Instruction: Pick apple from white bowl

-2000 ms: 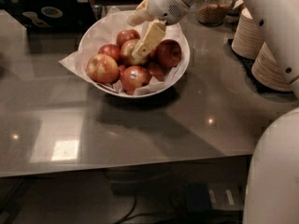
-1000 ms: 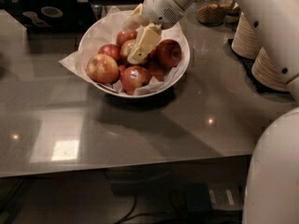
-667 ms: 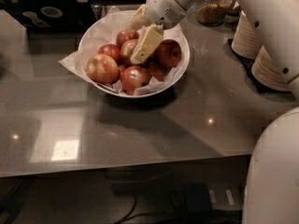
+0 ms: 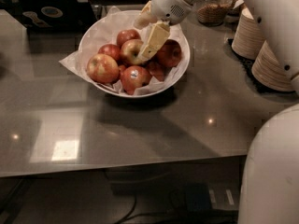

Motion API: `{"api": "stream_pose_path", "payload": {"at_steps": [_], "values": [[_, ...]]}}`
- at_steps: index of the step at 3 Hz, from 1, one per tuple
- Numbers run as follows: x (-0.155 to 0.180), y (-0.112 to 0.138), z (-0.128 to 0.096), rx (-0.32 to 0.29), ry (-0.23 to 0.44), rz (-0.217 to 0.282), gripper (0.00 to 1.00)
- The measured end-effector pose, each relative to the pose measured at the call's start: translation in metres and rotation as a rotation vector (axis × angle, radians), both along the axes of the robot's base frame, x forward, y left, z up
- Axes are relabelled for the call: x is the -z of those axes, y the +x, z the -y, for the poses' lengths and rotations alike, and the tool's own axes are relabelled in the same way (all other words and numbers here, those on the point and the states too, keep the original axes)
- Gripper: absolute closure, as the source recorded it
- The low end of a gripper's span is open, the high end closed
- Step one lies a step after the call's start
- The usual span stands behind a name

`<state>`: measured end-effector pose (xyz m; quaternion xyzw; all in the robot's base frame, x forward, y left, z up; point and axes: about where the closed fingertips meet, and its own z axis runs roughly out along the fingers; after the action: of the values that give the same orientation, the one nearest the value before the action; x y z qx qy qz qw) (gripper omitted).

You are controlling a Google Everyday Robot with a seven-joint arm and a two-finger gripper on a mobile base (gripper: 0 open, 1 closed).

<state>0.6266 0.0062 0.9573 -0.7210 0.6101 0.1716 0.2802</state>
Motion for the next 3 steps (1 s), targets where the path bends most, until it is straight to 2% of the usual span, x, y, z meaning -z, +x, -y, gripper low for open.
{"api": "stream_pose_path", "payload": {"at_steps": [2, 3], "values": [[0.007, 0.004, 0.002, 0.0, -0.015, -0.011, 0.3], [0.015, 0.004, -0.01, -0.025, -0.003, -0.026, 0.31]]}}
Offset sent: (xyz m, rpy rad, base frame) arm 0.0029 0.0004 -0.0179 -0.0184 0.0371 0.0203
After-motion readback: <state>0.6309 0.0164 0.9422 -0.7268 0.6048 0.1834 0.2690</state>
